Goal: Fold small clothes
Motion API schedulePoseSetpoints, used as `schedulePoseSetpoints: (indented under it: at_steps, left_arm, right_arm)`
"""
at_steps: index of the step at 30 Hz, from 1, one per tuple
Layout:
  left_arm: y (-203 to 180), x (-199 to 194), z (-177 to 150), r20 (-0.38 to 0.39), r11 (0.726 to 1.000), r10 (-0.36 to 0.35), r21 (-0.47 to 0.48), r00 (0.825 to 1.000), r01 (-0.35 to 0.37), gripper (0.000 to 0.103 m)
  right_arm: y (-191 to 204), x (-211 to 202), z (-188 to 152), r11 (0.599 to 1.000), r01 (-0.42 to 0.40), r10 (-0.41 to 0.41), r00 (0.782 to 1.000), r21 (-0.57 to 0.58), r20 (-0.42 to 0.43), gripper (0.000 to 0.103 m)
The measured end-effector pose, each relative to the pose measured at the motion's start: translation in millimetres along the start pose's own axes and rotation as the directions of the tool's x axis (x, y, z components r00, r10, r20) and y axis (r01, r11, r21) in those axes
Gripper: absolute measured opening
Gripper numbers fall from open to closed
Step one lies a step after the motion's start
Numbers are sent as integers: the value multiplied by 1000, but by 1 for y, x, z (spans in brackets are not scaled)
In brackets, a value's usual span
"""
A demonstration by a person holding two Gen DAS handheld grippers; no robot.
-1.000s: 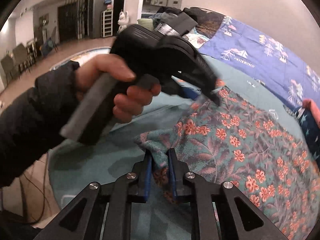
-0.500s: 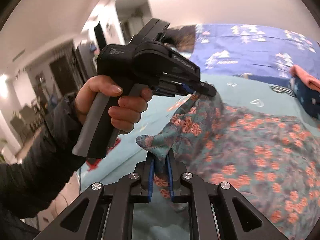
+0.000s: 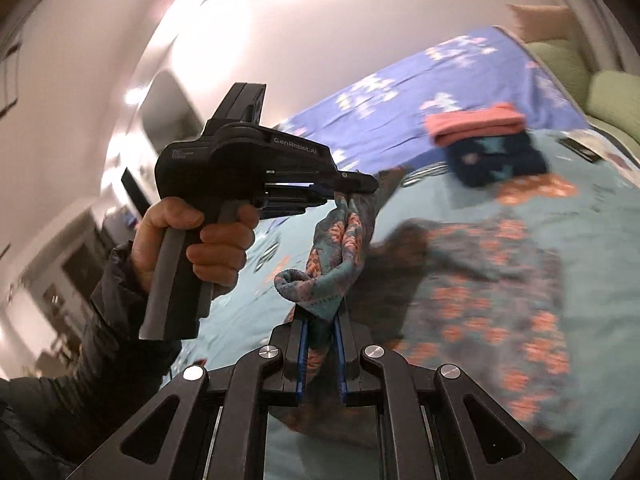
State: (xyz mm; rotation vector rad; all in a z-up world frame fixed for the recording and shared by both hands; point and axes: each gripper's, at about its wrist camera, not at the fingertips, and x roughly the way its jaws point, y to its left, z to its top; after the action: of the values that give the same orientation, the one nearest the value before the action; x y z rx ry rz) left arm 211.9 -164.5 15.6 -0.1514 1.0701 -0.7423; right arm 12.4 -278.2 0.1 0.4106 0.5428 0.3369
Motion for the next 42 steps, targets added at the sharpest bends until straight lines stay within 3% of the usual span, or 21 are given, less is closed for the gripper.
schedulePoseSetpoints:
  at_steps: [5,10,17,20,22,24,27,31,35,37,39,42]
  left_arm:
    - [-36,58,-4,-102,999,13,40,995,-9,8]
    - [-64,93,-11,-171,998,25,66,985,-14,8]
    - [-88,93,-10,-166,993,33,119,986,-14,8]
    - [-94,102,-20,-192,984,60,176,980,-26,9]
    - [-93,108,-27,-209,982,74,183,975,-35,11]
    - [-88,107,-36,-216,983,58,180,975,-18,17]
    - [-77,75,-48,-147,982,49,186,988,-21,32]
    - [-60,25,-74,-52,972,59,232,997,-46,36]
    - [-29,16,-115,-87,977,76,207,993,-57,36]
    - [-16,24,-130,-119,981,92,182,989,-69,36]
    - [-4,26,-144,-94,988,70,144,993,-56,36]
    - [-2,21,-146,-75,991,54,122,996,-44,36]
  right_arm:
    - [-51,-28,-8,993,55,-55,999,100,-3,10]
    - [-84,-38,-18,975,45,-41,999,217,-25,10]
    - [-89,-65,-19,976,-4,4,1000,218,3,10]
    - [-92,-62,-26,980,-3,14,998,198,-56,10]
    - [-100,-55,-38,980,46,-18,990,195,-141,12]
    - [-112,-53,-48,971,87,-44,980,221,-193,15]
    - [-128,-65,-54,959,61,-3,979,278,-204,21]
    - [-135,-83,-32,970,104,-72,986,220,-150,45]
    - [-153,-71,7,973,38,-13,994,230,-110,54]
    - [-163,-48,26,971,26,6,991,238,-132,55]
    - [-169,-20,41,973,26,15,985,229,-173,55]
    - [-178,23,51,961,-27,96,966,277,-241,55]
